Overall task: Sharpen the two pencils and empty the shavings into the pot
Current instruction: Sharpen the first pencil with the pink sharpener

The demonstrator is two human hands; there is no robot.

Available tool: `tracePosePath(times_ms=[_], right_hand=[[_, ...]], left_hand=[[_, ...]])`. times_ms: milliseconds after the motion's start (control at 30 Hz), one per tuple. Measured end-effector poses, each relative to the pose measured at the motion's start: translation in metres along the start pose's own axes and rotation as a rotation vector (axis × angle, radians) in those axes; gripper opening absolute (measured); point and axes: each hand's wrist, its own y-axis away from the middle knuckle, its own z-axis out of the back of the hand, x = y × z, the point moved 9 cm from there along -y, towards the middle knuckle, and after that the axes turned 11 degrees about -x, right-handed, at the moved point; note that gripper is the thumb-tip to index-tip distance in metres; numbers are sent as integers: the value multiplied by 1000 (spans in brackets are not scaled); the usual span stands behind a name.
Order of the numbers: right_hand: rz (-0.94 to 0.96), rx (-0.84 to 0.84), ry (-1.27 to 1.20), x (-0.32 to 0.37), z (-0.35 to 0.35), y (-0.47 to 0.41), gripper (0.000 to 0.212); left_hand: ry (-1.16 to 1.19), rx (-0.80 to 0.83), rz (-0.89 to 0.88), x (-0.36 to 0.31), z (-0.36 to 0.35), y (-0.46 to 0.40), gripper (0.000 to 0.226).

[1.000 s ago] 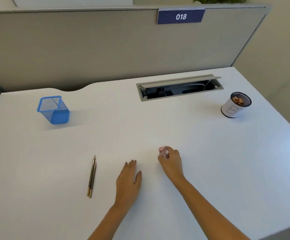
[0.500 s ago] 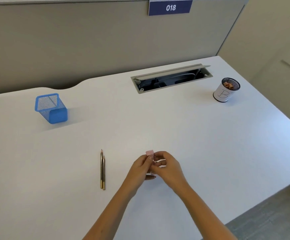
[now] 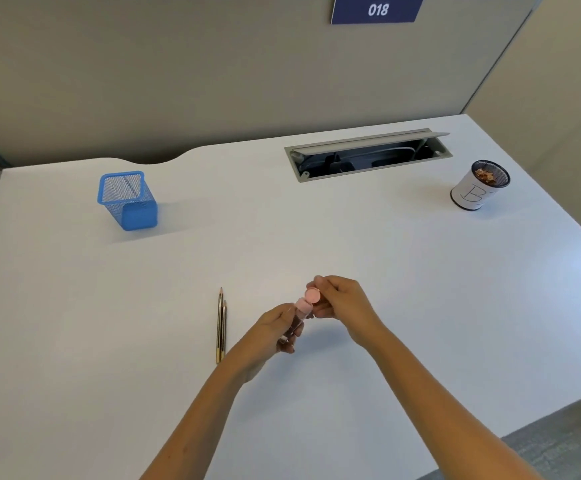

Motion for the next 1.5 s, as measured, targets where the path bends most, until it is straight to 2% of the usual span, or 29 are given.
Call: tracePosePath(times_ms=[67, 133, 233, 333, 400, 467, 567, 700, 933, 1200, 1333, 1400, 1500], right_hand=[[-8, -117, 26, -10, -16, -7, 29], [141, -172, 230, -10, -41, -7, 25], [511, -10, 560, -4, -110, 11, 27], [842, 136, 760, -10, -176, 37, 37], [938, 206, 833, -17, -204, 47, 46], [904, 274, 908, -30, -214, 48, 50], [889, 239, 971, -44, -198, 40, 50], [823, 109, 999, -55, -135, 8, 48], [629, -139, 1025, -61, 26, -48, 54], [589, -83, 1078, -61, 109, -83, 60], [581, -31, 1055, -62, 126, -91, 63], [521, -60, 949, -59, 139, -94, 65], [408, -281, 743, -52, 166, -93, 61]], left_hand=[[63, -220, -14, -3, 31, -6, 40], [95, -493, -38, -6, 73, -10, 38], [140, -754, -107, -16, 131, -8, 34], [114, -840, -133, -26, 167, -9, 32], [75, -836, -140, -29, 178, -13, 32], [28, -810, -139, -28, 179, -16, 32], [-2, -771, -125, -23, 168, -19, 32], [0, -705, -54, -15, 138, -29, 32], [-34, -502, -42, -10, 55, -48, 28], [-117, -345, -22, -7, -48, -69, 26], [-176, -293, -21, -11, -92, -83, 33], [-188, -288, -30, -15, -112, -90, 35], [-183, -305, -36, -20, -126, -98, 27]])
